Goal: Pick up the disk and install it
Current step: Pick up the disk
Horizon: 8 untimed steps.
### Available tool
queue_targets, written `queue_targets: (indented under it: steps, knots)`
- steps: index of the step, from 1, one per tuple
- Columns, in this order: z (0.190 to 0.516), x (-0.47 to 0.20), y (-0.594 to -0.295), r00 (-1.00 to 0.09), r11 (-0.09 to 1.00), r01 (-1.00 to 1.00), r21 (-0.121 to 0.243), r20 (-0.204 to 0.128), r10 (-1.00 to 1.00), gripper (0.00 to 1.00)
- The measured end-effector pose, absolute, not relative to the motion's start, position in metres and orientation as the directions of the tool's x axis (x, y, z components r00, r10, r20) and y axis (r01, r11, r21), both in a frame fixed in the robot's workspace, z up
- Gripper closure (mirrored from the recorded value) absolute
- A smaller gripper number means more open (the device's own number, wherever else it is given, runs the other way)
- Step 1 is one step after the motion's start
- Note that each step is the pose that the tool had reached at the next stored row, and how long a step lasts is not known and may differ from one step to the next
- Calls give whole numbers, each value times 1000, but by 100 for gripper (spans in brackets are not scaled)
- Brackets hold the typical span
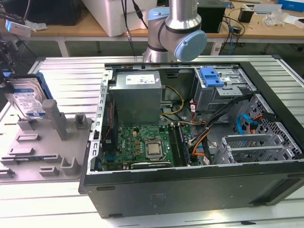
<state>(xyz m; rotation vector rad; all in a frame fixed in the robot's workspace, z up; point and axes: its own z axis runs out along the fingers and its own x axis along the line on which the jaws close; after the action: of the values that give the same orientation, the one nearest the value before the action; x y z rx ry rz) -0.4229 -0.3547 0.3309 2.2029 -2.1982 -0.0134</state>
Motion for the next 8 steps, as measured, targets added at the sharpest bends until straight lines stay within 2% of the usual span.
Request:
queue_targets:
  steps: [8]
  knots:
    - [337,-423,-355,2,-2,-1000,26,15,-1000,63]
